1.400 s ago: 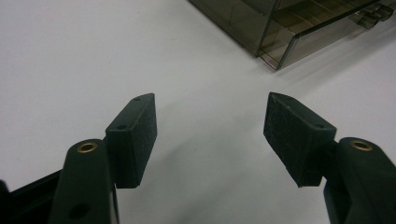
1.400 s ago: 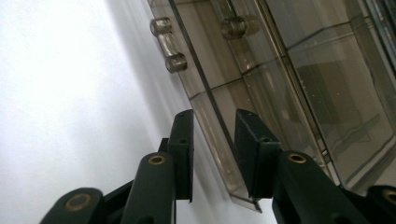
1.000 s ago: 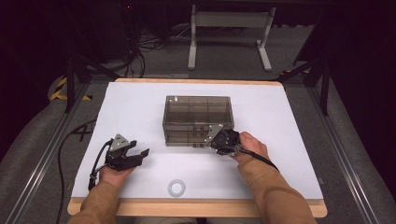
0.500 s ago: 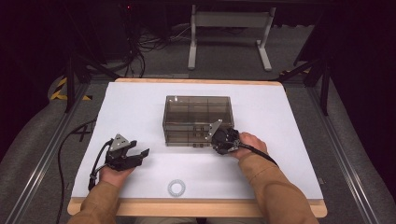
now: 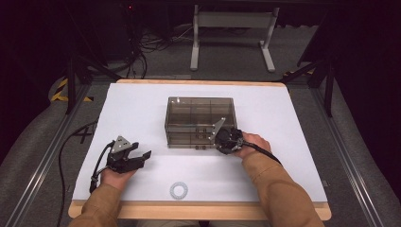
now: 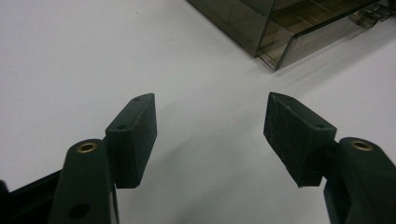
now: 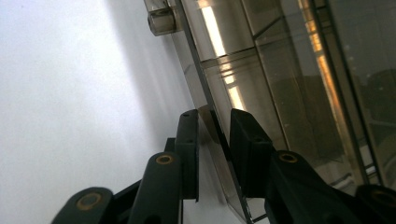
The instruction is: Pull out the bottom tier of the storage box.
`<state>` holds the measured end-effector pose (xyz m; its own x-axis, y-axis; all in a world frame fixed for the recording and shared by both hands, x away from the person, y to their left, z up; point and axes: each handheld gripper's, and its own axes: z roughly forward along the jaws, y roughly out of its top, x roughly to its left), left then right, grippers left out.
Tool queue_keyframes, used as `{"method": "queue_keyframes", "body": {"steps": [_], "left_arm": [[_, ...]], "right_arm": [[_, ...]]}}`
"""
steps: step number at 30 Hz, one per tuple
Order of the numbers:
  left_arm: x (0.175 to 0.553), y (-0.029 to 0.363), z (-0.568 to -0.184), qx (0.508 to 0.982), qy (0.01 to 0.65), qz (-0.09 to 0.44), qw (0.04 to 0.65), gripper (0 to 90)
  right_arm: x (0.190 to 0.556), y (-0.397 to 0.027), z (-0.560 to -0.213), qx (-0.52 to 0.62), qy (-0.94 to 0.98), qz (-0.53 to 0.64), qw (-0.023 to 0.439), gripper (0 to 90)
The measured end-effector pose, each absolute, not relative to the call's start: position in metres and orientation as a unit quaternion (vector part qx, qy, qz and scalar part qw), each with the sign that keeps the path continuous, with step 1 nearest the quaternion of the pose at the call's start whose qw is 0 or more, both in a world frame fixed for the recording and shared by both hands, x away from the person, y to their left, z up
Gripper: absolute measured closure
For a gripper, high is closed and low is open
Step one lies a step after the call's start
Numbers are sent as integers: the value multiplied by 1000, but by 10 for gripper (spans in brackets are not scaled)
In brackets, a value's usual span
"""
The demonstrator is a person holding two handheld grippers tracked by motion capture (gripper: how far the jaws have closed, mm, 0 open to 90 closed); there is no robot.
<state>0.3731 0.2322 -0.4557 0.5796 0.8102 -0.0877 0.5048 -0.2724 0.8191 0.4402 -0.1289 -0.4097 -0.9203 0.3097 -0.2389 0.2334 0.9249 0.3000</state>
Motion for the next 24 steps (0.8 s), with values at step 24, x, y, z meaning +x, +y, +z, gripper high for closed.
{"method": "queue_keyframes", "body": {"steps": [24], "left_arm": [[373, 232, -456, 778, 423, 178, 430, 354]], "right_arm": [[432, -128, -401, 102, 982, 121, 106, 801]]}}
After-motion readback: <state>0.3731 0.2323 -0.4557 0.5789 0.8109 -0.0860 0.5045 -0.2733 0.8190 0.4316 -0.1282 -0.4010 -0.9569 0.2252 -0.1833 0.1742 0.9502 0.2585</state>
